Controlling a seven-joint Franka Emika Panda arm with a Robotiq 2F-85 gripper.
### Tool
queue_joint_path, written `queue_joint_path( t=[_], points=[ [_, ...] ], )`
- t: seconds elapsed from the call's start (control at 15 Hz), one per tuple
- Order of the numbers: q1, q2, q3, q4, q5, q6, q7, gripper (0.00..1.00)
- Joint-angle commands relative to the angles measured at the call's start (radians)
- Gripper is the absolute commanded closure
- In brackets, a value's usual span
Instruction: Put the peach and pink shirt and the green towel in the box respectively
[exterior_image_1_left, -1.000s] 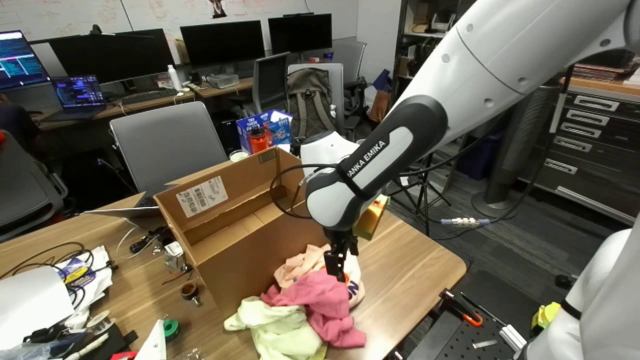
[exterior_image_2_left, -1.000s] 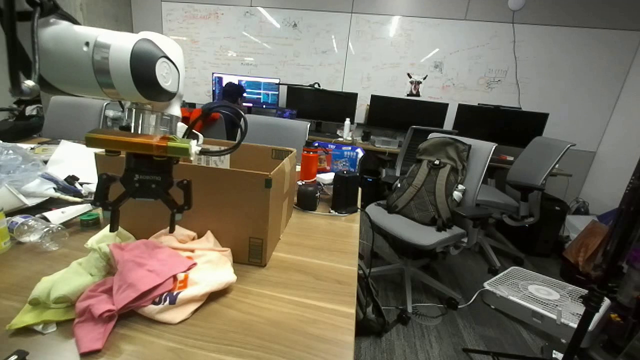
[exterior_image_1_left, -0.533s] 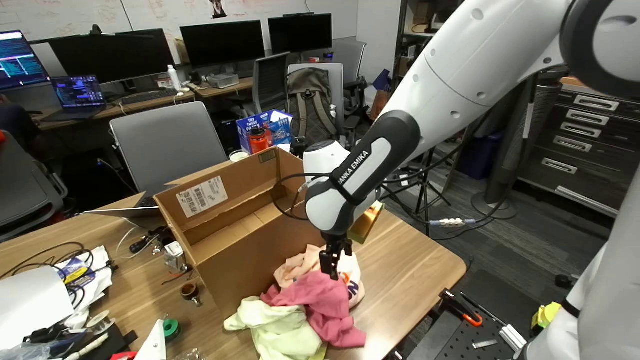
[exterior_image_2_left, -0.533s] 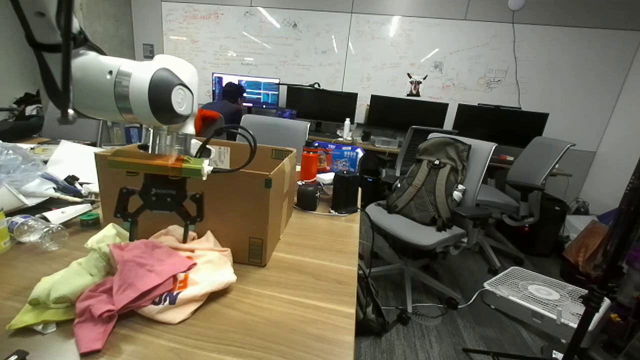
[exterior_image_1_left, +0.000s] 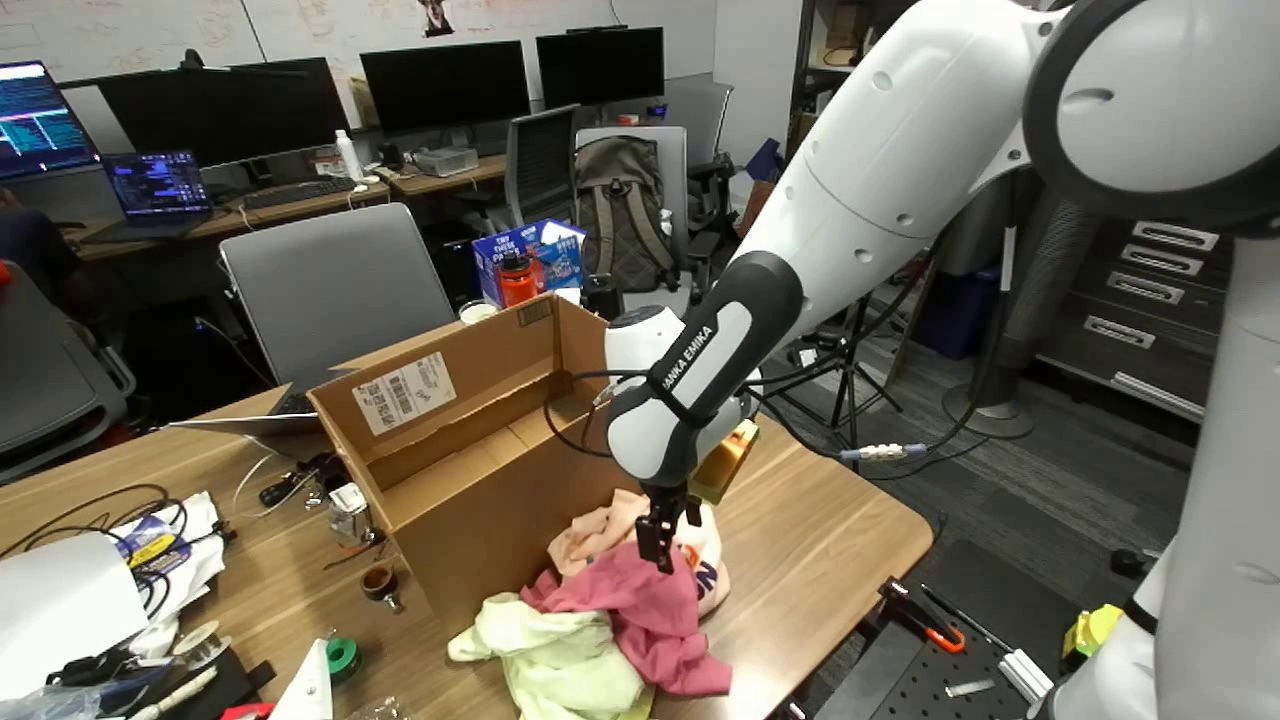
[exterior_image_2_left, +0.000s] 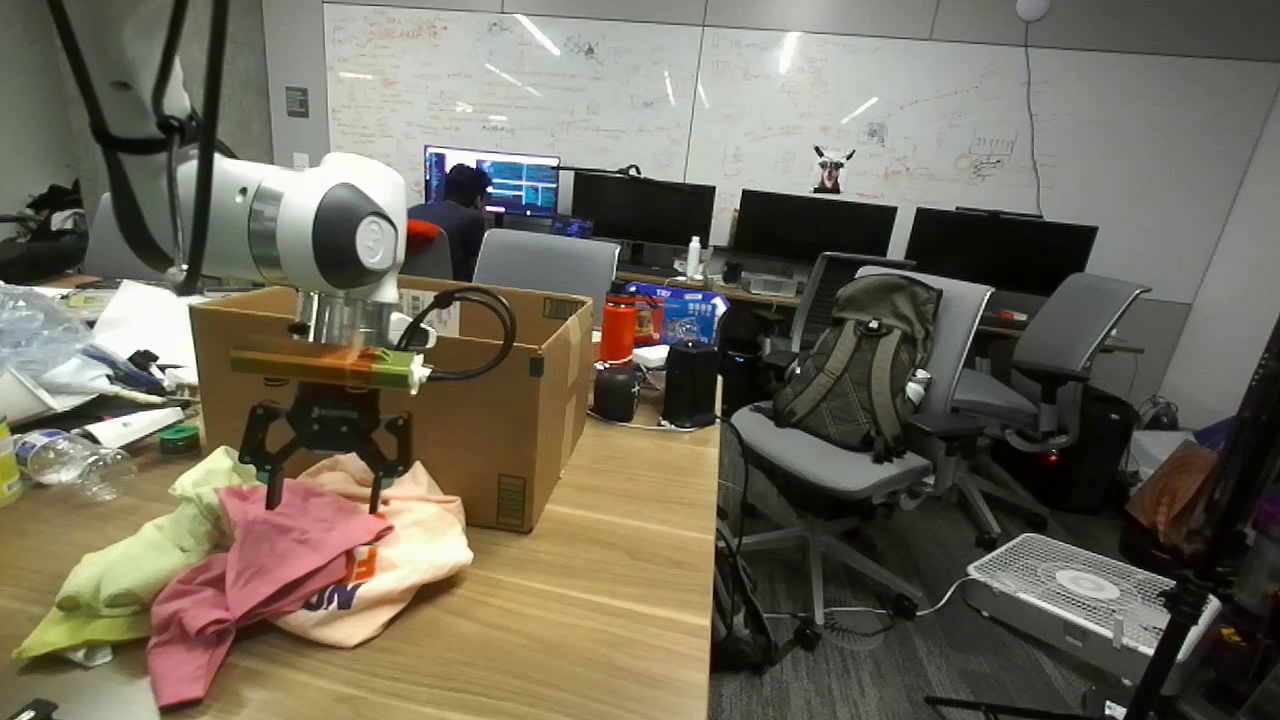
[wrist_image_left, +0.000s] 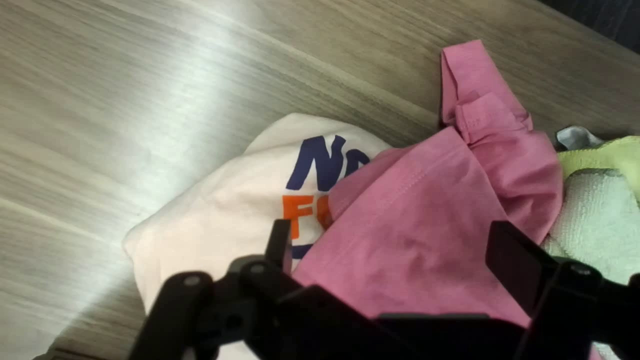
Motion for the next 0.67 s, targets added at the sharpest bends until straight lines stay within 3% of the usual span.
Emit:
queue_joint_path(
  t=[0.0,0.6],
  points=[
    [0.008,0.035,0.011,0.018,-0.002,0.017,0.029,0.00],
    [-0.003,0.049,0.098,0.017,0.104,0.017,-0.029,0.00]
  ],
)
